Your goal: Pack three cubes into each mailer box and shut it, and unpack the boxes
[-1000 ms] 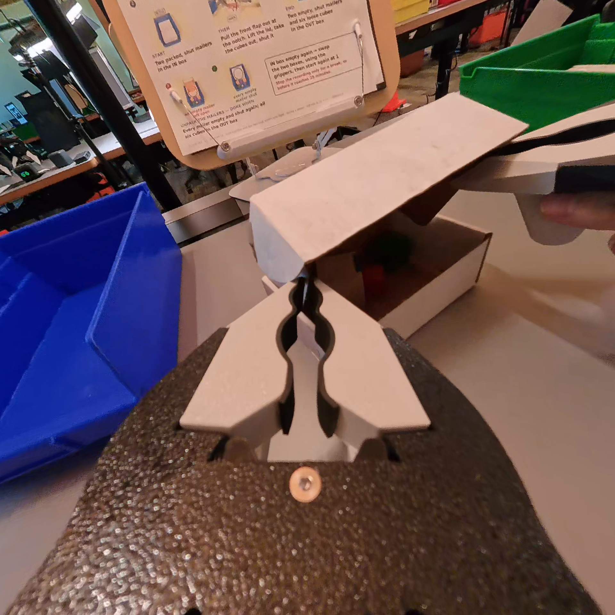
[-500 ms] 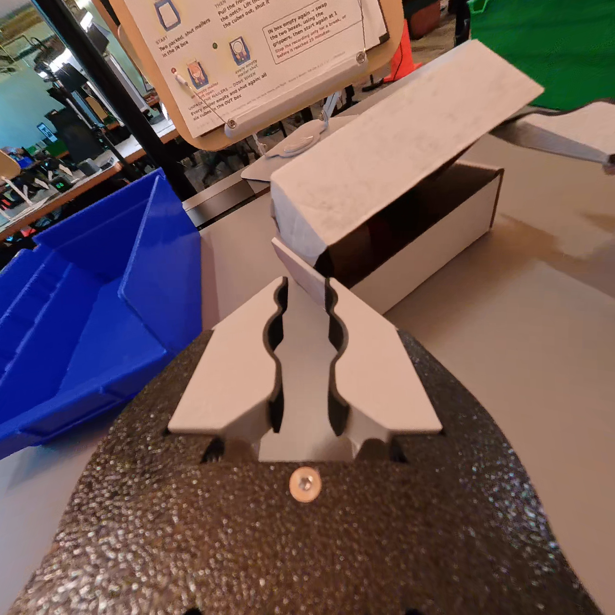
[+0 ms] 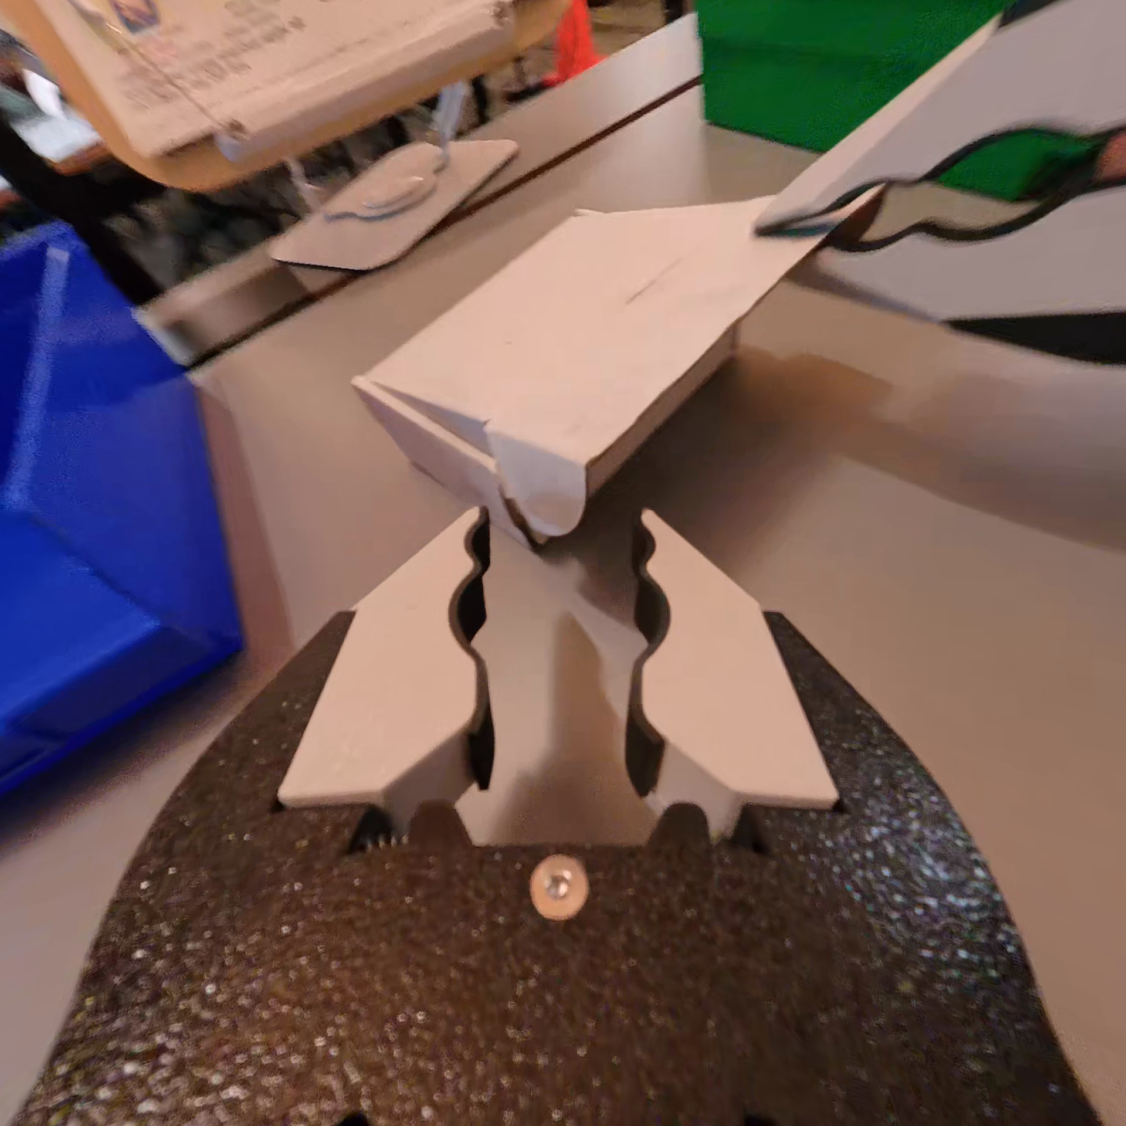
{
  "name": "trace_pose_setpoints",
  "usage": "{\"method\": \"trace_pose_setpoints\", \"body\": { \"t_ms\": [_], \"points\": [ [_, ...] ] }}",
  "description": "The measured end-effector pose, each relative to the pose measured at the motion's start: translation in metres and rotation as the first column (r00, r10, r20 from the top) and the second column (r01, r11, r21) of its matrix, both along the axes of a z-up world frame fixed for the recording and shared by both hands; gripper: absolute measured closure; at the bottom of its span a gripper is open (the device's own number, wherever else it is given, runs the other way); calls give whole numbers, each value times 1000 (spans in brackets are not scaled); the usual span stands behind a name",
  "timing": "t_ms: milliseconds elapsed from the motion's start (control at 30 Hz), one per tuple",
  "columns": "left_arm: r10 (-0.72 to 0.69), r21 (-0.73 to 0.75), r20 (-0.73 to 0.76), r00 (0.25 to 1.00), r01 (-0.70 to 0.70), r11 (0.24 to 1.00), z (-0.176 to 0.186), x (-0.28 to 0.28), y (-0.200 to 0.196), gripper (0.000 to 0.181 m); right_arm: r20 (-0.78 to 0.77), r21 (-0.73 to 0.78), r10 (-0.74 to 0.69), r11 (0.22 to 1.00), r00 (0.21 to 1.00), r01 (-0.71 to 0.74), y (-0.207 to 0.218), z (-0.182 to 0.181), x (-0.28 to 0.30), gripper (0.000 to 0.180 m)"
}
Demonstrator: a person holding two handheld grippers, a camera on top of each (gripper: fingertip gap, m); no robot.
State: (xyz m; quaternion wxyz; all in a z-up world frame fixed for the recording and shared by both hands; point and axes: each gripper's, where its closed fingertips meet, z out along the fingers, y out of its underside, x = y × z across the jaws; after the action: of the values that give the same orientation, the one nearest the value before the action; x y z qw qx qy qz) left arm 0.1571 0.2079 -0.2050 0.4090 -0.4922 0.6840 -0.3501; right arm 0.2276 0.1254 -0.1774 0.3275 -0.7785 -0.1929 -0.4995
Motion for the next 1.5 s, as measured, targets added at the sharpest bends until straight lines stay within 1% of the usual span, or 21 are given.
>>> {"method": "trace_pose_setpoints", "body": {
  "t_ms": [67, 133, 233, 367, 400, 533, 600, 733, 800, 833, 900, 1000, 1033, 1133, 1167, 1233, 1300, 1333, 1367, 1433, 1500],
  "points": [
    [-54, -133, -53, 997, 47, 990, -1, -4, -10, 132, 5, -37, 7, 999, 1000, -7, -1, -10, -1, 176],
    [-93, -279, -86, 992, 66, 958, -1, -5, -18, 131, -6, -67, 10, 998, 1000, -11, -1, -21, -2, 173],
    [-104, -438, -115, 988, 43, 898, -1, -1, -20, 127, -28, -47, 6, 999, 1000, -7, 1, -25, -2, 171],
    [-83, -525, -154, 985, -10, 851, -7, 6, -15, 119, -48, -23, 18, 1000, 999, -19, 1, -26, 0, 171],
    [-83, -541, -160, 984, -17, 841, -8, 8, -15, 119, -56, -18, 24, 1000, 998, -25, 1, -26, 0, 170],
    [-120, -632, -135, 984, 8, 775, -6, 14, -25, 113, -96, 4, 54, 999, 994, -53, 2, -28, -1, 169],
    [-113, -660, -122, 986, 4, 751, -7, 17, -25, 113, -109, -2, 61, 998, 992, -61, 2, -31, -1, 167],
    [-102, -653, -138, 985, -13, 757, -10, 18, -18, 115, -151, -11, 84, 996, 985, -87, 2, -41, -4, 158],
    [-112, -652, -156, 981, -17, 758, -13, 16, -17, 116, -213, 36, 115, 993, 970, -110, 3, -40, -9, 156],
    [-107, -647, -164, 981, -25, 762, -15, 16, -16, 116, -259, 57, 153, 988, 954, -143, 4, -40, -15, 155],
    [-108, -642, -177, 978, -32, 766, -18, 15, -14, 120, -324, 115, 226, 973, 919, -199, 4, -34, -26, 145],
    [-106, -651, -175, 979, -34, 758, -18, 14, -13, 123, -428, 238, 246, 959, 870, -154, -3, -18, -21, 145],
    [-104, -651, -171, 980, -34, 758, -17, 15, -12, 125, -472, 290, 244, 950, 847, -112, -6, -12, -15, 145],
    [-101, -648, -158, 982, -26, 761, -13, 14, -11, 127, -630, 396, 246, 918, 737, 32, -17, -3, 3, 145],
    [-101, -644, -160, 982, -26, 764, -11, 13, -10, 127, -668, 413, 233, 906, 707, 91, -21, -3, 12, 141],
    [-94, -625, -152, 984, -22, 780, -6, 11, -7, 126, -758, 398, 206, 898, 619, 188, -30, -11, 23, 132],
    [-63, -580, -126, 990, -22, 814, 2, 11, 1, 126, -847, 343, 197, 912, 493, 224, -33, -25, 20, 122],
    [-44, -546, -108, 993, -22, 837, 5, 12, 7, 126, -876, 320, 190, 917, 443, 237, -34, -30, 18, 120],
    [-24, -506, -96, 995, -27, 862, 7, 13, 12, 125, -890, 306, 180, 917, 419, 255, -35, -34, 19, 121],
    [-5, -410, -98, 995, -36, 911, 5, 16, 21, 121, -886, 322, 193, 911, 422, 258, -35, -35, 20, 124],
    [-9, -326, -109, 994, -27, 945, 3, 20, 26, 119, -879, 329, 217, 920, 424, 211, -33, -35, 14, 122]
  ]
}}
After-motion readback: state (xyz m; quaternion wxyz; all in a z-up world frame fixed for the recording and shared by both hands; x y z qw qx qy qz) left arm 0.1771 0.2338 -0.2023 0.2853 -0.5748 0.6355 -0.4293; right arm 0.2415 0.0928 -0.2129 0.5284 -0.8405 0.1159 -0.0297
